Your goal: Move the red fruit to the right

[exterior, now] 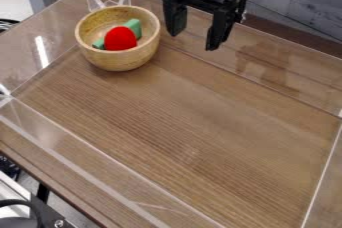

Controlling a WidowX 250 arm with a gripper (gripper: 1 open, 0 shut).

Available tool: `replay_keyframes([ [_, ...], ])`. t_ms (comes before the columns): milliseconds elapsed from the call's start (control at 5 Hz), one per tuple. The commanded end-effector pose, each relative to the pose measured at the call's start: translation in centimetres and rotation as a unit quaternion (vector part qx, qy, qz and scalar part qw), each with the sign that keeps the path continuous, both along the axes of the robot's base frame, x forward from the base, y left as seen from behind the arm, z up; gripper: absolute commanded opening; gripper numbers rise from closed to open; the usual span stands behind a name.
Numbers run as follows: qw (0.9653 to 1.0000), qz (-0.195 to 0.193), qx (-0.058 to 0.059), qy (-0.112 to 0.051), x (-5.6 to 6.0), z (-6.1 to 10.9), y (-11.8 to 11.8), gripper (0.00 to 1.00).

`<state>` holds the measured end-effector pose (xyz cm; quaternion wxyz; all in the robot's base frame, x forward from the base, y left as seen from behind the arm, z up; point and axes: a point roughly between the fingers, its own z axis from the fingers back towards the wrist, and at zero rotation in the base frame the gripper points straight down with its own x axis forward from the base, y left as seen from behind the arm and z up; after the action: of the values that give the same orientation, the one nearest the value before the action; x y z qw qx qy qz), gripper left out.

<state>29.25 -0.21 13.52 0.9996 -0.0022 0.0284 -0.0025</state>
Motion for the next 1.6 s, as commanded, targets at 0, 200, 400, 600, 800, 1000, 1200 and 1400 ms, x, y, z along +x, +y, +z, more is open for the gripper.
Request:
replay_keyframes([
  [0,0.9993,0.038,-0.002,-0.006,0.1,1.4,1.7,1.0],
  [200,0.9992,0.035,-0.002,-0.019,-0.4,1.9,4.2,1.0],
  [400,0.9984,0.046,-0.002,-0.032,-1.2,1.5,8.1,1.0],
  [600,0.9977,0.056,0.001,-0.038,-1.5,0.7,11.3,1.0],
  [800,0.9966,0.074,-0.008,-0.037,-1.2,-1.4,12.6,1.0],
  [1000,0.9951,0.088,-0.016,-0.042,-0.6,-3.3,13.3,1.0],
  [1200,0.9965,0.054,-0.02,-0.059,0.7,-3.7,13.4,1.0],
  [1400,0.9965,0.023,-0.02,-0.078,1.9,-3.8,13.5,1.0],
])
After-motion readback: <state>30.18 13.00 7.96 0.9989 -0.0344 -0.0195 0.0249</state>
